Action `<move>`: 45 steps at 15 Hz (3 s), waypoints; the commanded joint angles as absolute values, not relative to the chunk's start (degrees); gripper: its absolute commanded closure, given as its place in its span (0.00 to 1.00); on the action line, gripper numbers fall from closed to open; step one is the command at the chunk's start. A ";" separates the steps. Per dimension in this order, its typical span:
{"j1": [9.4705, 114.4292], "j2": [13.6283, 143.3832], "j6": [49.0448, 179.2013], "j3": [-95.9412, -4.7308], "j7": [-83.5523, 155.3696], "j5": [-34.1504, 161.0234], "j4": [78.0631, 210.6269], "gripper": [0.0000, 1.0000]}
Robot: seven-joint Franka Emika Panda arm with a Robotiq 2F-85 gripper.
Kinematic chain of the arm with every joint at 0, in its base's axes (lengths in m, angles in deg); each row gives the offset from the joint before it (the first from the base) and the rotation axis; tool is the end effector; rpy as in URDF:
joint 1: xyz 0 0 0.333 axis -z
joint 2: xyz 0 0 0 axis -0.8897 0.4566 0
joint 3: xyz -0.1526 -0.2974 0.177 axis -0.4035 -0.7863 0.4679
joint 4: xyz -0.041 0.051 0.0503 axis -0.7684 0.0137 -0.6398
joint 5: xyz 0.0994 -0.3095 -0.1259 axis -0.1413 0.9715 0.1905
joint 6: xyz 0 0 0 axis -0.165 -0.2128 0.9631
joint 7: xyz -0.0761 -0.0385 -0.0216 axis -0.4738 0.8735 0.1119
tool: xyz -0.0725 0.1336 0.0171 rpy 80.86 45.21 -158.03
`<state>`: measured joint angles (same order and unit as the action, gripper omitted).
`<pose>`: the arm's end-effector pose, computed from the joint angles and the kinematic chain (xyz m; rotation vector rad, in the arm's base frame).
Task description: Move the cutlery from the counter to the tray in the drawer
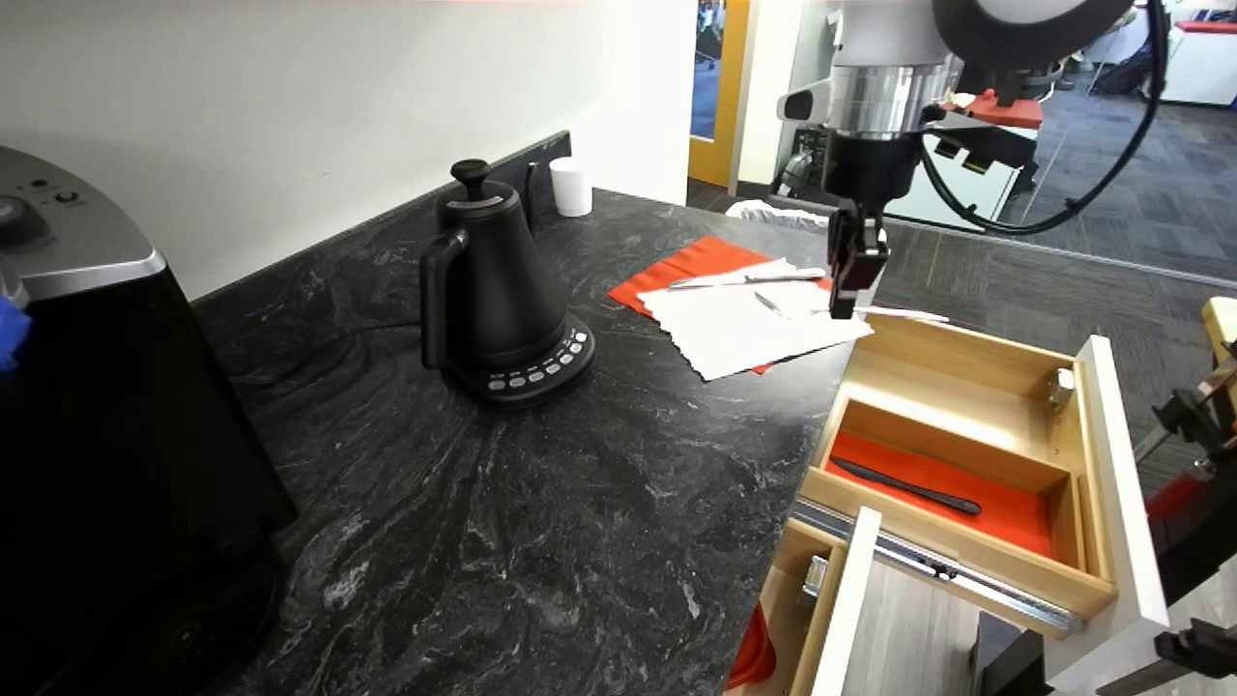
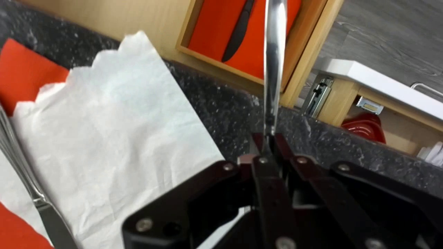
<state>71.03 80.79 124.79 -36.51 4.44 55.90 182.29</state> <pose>0.5217 0.0157 0.2604 -2.9630 -0.6366 0.0624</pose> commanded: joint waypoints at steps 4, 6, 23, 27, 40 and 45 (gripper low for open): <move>70.27 68.85 128.27 -37.45 3.77 50.17 199.25 0.96; 69.55 68.60 127.87 -38.29 4.85 49.63 200.93 0.97; 69.15 72.72 127.57 -43.85 8.49 54.29 198.20 0.24; 69.36 75.53 127.59 -46.35 6.94 62.96 192.40 0.01; 71.56 93.17 124.63 -44.60 -9.73 69.83 167.21 0.00; 72.65 96.49 124.53 -44.20 -12.27 69.09 161.64 0.00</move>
